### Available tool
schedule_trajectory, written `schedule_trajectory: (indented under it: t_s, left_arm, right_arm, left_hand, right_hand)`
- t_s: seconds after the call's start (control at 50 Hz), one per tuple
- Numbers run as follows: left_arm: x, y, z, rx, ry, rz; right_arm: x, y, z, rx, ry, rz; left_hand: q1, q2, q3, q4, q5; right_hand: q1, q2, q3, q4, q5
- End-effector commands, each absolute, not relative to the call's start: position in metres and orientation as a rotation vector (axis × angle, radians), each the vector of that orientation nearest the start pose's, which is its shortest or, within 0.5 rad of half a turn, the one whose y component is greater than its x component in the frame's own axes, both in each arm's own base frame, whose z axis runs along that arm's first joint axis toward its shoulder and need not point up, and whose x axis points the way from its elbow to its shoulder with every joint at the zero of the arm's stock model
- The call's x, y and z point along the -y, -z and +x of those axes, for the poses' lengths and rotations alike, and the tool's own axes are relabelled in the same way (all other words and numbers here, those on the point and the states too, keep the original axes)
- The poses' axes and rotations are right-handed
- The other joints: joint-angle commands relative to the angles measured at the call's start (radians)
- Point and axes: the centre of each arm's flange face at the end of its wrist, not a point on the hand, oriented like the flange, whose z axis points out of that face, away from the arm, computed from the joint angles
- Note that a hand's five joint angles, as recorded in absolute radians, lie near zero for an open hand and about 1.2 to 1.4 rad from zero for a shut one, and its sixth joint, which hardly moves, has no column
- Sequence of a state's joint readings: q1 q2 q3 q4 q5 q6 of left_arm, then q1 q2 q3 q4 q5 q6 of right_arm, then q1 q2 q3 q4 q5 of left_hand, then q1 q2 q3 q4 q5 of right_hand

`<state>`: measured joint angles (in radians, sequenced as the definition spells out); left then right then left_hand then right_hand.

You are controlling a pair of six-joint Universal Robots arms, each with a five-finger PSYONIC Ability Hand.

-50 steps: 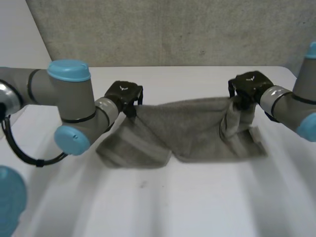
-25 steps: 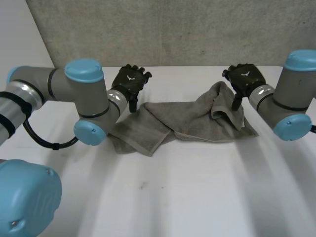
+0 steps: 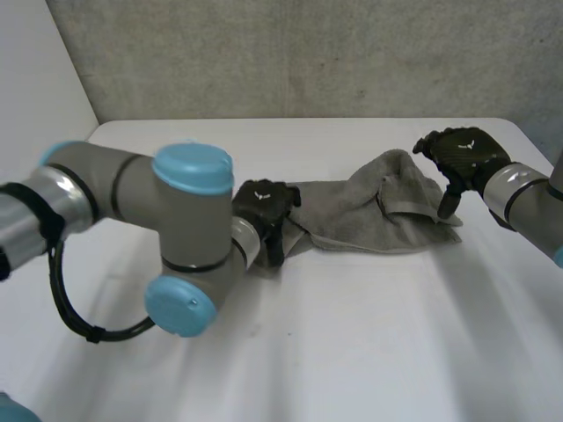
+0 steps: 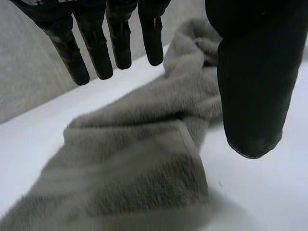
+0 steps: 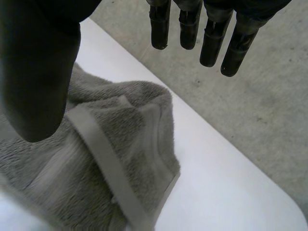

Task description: Fold the towel.

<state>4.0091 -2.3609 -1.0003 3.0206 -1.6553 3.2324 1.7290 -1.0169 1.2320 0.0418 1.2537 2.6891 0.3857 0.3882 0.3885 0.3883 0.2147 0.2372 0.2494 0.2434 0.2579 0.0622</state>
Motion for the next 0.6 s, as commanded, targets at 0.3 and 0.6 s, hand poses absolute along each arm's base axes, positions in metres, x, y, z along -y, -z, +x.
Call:
schedule_trajectory:
  t_s: [0.3, 0.6]
  left_arm:
    - [0.267, -0.117, -0.39, -2.669, 1.895, 0.919]
    - [0.275, -0.123, -0.39, -2.644, 1.933, 0.896]
  right_arm:
    - [0.352, -0.175, 0.211, -2.239, 1.789, -1.038]
    - [0.35, -0.17, 0.211, -2.247, 1.783, -1.081]
  left_hand:
    - [0.441, 0.439, 0.438, 0.439, 0.438]
    - [0.838, 0.835, 0.835, 0.835, 0.834]
  right_hand:
    - [-0.063, -0.075, -0.069, -0.083, -0.062]
    - [-0.063, -0.075, -0.069, -0.083, -0.062]
